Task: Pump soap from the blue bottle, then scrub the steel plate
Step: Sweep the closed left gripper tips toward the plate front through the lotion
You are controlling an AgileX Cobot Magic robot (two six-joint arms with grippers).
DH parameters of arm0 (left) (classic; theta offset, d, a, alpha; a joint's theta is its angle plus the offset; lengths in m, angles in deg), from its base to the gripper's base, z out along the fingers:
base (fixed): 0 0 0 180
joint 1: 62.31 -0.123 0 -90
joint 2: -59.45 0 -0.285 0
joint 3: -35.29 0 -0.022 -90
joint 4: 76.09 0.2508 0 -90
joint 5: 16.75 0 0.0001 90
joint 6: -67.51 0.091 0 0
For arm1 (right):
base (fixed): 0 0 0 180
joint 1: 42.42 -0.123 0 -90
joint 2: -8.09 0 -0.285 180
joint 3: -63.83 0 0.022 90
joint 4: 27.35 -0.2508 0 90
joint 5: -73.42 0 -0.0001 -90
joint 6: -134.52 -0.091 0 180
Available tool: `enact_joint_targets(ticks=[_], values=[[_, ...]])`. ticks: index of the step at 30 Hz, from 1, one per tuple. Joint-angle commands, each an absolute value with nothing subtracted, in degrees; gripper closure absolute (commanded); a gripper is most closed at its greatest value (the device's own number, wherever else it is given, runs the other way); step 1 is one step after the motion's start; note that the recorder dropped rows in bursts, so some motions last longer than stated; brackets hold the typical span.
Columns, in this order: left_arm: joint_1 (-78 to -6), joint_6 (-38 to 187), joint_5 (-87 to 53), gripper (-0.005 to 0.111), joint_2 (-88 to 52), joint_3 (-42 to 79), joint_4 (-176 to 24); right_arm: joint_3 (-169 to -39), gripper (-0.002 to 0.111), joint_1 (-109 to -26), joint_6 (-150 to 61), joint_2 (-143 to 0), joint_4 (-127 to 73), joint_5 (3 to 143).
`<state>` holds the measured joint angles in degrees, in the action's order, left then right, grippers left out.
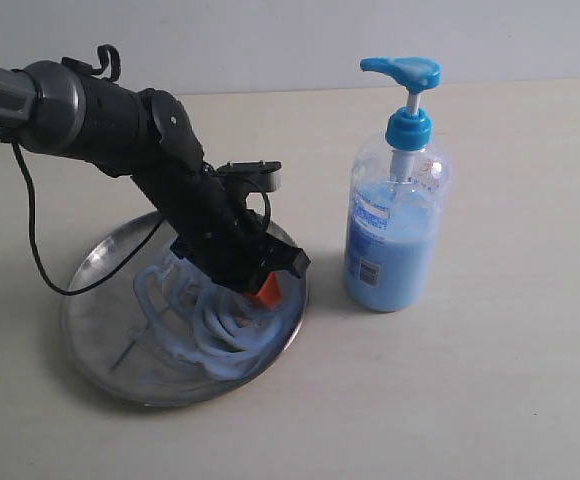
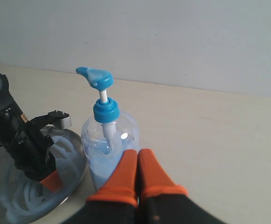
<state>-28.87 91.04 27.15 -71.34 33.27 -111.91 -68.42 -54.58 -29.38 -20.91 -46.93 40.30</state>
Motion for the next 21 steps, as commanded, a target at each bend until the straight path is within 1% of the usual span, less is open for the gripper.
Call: enact_joint_targets(ticks=[1,14,18,21], values=[[-28.6,91.5,22.8,0.107,-73.0,32.2,-111.4,-67.9,0.108,-54.4,-29.0,-20.6,-46.8,41.2],[-28.6,91.4,13.0,0.107,-73.0,32.2,-111.3,-67.9,0.108,-54.4,-29.0,-20.6,-46.8,41.4],[-28.6,91.4,11.7,0.107,-73.0,32.2,-110.6,-67.9,0.108,-54.4,-29.0,-20.6,-46.8,41.4],[-28.6,89.7,11.6,0.107,-73.0,32.2,-106.4,-67.9,0.108,-54.4,-29.0,-20.6,-46.8,41.4]])
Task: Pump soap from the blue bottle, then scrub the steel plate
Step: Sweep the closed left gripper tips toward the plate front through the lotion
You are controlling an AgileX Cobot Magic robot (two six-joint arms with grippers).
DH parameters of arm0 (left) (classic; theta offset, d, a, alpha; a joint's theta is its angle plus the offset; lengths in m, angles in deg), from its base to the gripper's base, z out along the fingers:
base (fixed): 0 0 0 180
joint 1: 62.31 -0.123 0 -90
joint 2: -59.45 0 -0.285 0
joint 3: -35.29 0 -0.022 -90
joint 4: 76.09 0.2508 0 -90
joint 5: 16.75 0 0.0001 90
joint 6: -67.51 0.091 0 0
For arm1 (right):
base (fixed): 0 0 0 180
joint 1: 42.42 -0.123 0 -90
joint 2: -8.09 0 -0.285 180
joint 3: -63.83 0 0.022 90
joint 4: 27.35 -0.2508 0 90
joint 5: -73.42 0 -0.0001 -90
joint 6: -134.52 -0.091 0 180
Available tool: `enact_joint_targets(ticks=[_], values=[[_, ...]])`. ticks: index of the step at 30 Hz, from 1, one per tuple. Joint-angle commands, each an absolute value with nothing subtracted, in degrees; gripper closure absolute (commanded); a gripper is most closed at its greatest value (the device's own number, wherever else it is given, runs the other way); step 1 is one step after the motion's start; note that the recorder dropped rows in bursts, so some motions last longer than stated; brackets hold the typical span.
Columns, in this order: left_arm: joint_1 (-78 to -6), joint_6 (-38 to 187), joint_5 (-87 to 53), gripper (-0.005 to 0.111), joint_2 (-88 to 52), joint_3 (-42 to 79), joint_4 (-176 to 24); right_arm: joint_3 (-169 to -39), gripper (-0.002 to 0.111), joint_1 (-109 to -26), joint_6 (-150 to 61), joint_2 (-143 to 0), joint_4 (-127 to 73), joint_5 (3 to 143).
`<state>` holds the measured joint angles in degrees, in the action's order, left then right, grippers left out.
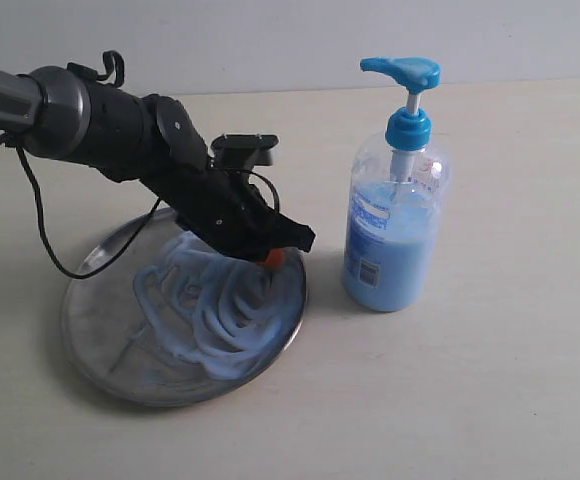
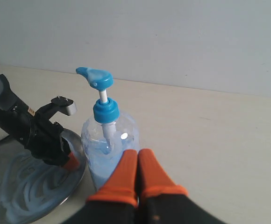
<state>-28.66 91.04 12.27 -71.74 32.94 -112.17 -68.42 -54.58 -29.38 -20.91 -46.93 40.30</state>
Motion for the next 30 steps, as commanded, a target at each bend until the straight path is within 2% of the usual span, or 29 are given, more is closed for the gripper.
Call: enact_joint_targets(ticks=[1,5,13,30], values=[[-28.6,85.4,11.7,0.107,-73.0,32.2,-102.0,-67.9,0.108,-54.4,-29.0,-20.6,-46.8,41.4],[-28.6,79.8,15.4,0.107,-73.0,32.2,-94.1,-67.9,0.108,-54.4,-29.1,-20.6,-46.8,41.4],[-28.6,80.5,23.0,0.107,-73.0,32.2,-94.1,-67.9,0.108,-54.4,-29.1,-20.6,-46.8,41.4],[-28.6,84.2,30.3,0.107,-73.0,32.2,-96.8,-67.9,0.108,-54.4,-29.1,-20.6,-47.0,41.4]])
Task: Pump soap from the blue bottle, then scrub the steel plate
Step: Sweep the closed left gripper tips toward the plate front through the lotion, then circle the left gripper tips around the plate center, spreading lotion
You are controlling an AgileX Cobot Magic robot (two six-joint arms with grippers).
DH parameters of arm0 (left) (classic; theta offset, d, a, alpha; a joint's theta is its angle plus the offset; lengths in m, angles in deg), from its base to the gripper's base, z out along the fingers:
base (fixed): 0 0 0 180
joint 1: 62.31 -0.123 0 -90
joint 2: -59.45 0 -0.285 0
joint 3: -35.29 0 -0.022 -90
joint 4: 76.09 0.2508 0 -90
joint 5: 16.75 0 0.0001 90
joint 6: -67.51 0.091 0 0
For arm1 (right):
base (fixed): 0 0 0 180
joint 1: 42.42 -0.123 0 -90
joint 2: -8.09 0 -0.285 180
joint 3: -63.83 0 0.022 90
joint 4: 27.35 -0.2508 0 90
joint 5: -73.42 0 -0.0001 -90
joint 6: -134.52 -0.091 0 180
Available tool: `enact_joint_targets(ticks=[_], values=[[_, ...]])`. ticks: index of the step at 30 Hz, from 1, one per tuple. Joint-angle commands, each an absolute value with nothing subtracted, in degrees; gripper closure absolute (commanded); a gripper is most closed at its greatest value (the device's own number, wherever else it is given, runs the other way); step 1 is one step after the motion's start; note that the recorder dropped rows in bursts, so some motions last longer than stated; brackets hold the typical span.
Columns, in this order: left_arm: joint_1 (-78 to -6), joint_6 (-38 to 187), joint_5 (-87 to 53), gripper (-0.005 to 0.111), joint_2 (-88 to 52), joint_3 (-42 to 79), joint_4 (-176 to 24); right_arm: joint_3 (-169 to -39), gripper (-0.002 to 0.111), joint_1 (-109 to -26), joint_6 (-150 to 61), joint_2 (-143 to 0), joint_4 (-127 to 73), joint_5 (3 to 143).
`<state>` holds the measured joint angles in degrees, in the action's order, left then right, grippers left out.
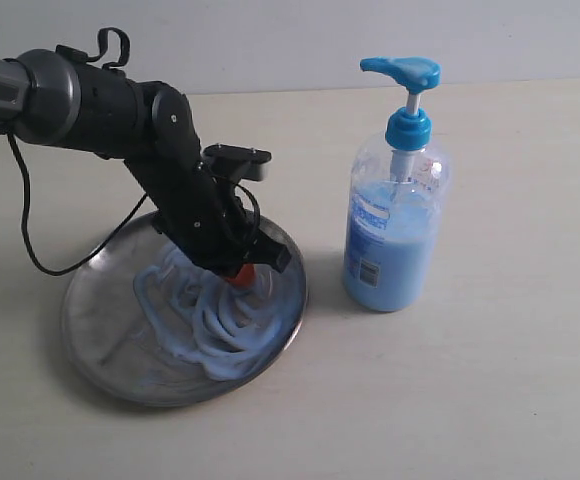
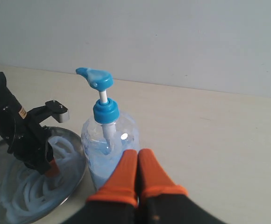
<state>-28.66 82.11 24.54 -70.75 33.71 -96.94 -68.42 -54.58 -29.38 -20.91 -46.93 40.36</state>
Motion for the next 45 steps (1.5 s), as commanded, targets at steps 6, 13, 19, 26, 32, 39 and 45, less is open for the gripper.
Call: enact_joint_targets(ticks=[6,13,19,26,32,39,45], values=[[-28.6,88.2,30.9,0.107,-73.0,32.2,-102.5,-67.9,0.108,-54.4,-29.1,-20.6,-47.0,41.4],[-28.6,91.5,26.9,0.107,-73.0,32.2,-109.4,-67.9,0.108,-54.4,-29.1,-20.6,-47.0,41.4],[-28.6,91.5,19.9,0.107,-73.0,32.2,-111.8,-67.9,0.108,-54.4,-29.1,-20.6,-47.1,41.4],[-28.6,91.5,13.0,0.107,-73.0,32.2,-110.9,-67.9,0.108,-54.4,-29.1,-20.6,-47.1,41.4],[-28.6,83.5,14.6,0.107,-73.0,32.2,-99.3,-67.9,0.108,-54.4,-29.0,-20.6,-47.1,41.4],[-28.6,81.5,19.6,0.107,-73.0,32.2,-94.4,-67.9,0.108,-54.4,-29.0,-20.6,-47.1,41.4],[-28.6,81.9,23.0,0.107,-73.0,32.2,-94.4,-67.9,0.108,-54.4,-29.0,-20.6,-47.1,41.4]])
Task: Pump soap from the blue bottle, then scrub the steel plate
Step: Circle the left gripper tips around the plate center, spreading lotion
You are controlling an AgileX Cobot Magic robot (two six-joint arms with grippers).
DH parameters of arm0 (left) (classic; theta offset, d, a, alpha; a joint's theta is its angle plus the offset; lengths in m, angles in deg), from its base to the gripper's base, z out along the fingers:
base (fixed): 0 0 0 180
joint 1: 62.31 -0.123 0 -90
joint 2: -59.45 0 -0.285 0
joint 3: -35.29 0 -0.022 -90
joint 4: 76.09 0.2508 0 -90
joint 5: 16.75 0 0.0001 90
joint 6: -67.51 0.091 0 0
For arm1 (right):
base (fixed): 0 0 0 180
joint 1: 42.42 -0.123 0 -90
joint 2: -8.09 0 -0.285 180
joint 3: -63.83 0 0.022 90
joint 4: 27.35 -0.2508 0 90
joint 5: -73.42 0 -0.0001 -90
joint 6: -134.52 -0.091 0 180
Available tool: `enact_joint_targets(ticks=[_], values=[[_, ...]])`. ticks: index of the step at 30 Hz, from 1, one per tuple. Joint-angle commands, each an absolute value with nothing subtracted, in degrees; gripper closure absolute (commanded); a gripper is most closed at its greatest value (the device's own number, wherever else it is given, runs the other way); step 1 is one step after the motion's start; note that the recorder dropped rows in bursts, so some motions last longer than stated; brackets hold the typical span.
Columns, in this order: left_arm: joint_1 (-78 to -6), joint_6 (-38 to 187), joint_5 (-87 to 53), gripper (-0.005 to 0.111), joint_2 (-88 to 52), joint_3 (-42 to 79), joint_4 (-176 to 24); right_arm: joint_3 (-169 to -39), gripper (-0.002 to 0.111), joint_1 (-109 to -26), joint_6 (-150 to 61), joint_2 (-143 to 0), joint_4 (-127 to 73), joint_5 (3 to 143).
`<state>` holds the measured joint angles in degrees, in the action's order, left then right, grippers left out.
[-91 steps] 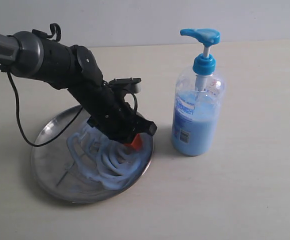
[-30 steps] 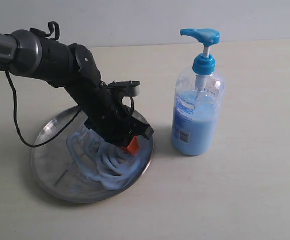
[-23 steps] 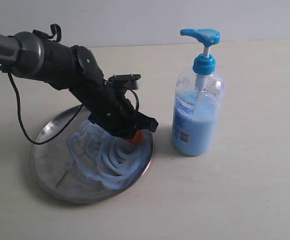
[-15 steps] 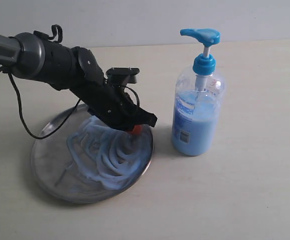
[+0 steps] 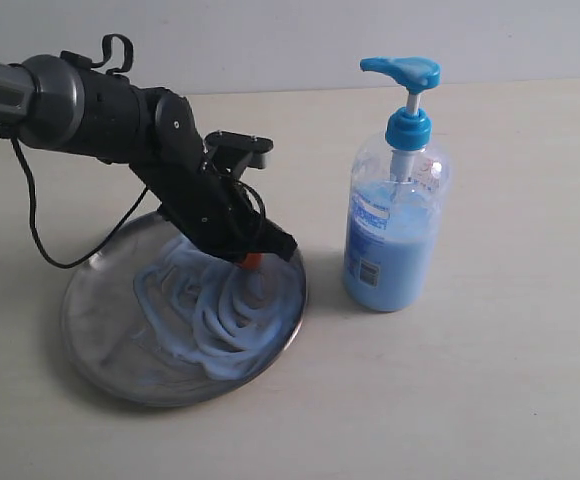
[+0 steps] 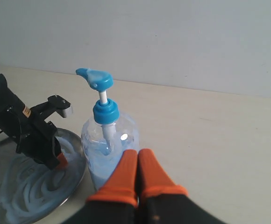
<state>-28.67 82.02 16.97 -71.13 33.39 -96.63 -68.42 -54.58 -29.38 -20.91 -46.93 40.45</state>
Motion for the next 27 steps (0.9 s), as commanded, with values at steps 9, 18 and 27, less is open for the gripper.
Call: enact_joint_targets(ticks=[9,18,27], values=[[-28.6,82.5,28.1,0.107,-73.0,32.2,-94.4,-67.9,0.108,-54.4,-29.0,-20.6,-47.1,41.4],[-28.6,87.2,29.8,0.107,-73.0,32.2,-101.2,-67.9,0.108,-54.4,-29.0,-20.6,-47.1,41.4],[-28.6,91.2,26.2,0.107,-73.0,32.2,-109.2,-67.9,0.108,-54.4,-29.0,-20.6,-47.3,41.4]])
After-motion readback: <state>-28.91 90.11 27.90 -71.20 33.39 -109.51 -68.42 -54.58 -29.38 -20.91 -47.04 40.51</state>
